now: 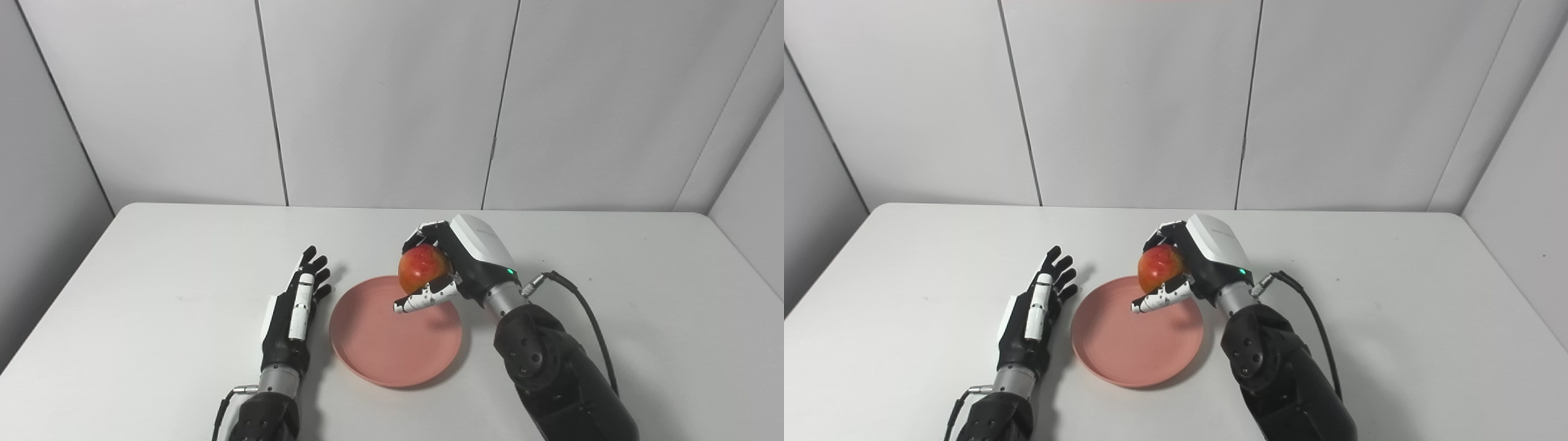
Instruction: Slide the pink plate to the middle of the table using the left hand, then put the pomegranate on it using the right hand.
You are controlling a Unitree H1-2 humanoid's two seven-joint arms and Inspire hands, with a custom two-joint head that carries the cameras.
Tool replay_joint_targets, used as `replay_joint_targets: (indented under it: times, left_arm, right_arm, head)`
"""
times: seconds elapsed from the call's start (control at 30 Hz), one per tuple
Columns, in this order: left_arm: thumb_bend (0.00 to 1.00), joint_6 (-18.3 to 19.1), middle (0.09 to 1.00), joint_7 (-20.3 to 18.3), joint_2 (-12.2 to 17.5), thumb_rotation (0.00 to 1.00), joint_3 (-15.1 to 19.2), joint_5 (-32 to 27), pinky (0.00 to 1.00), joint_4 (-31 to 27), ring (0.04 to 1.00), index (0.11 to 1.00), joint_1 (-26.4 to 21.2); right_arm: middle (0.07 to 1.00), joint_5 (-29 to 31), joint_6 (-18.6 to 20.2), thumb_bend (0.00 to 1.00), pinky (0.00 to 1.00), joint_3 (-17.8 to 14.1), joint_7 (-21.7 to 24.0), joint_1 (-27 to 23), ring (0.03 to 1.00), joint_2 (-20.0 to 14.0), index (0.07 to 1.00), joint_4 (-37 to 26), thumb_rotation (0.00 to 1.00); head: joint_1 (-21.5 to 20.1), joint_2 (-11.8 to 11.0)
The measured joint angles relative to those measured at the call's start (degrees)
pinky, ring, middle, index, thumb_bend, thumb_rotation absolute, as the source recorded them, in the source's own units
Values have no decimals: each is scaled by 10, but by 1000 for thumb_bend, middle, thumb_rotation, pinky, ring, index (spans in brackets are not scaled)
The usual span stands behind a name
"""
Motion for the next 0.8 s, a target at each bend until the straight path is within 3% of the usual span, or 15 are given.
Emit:
replay_joint_targets:
  times: [0.33,0.47,0.8]
  left_arm:
    - [375,-2,929,26,-13,1000,0,22,890,3,923,931,-1]
    - [378,-2,921,33,-18,1000,0,24,879,3,915,921,-2]
    - [380,-6,922,47,-22,1000,-2,34,874,6,912,921,-3]
  right_arm:
    - [405,1,-12,502,265,18,2,-1,340,13,486,20,138]
    - [438,0,-16,502,282,26,3,-1,364,19,487,39,138]
    - [400,0,-37,504,249,40,-1,2,330,23,486,76,134]
  head:
    - [39,12]
    - [47,18]
    - [55,27]
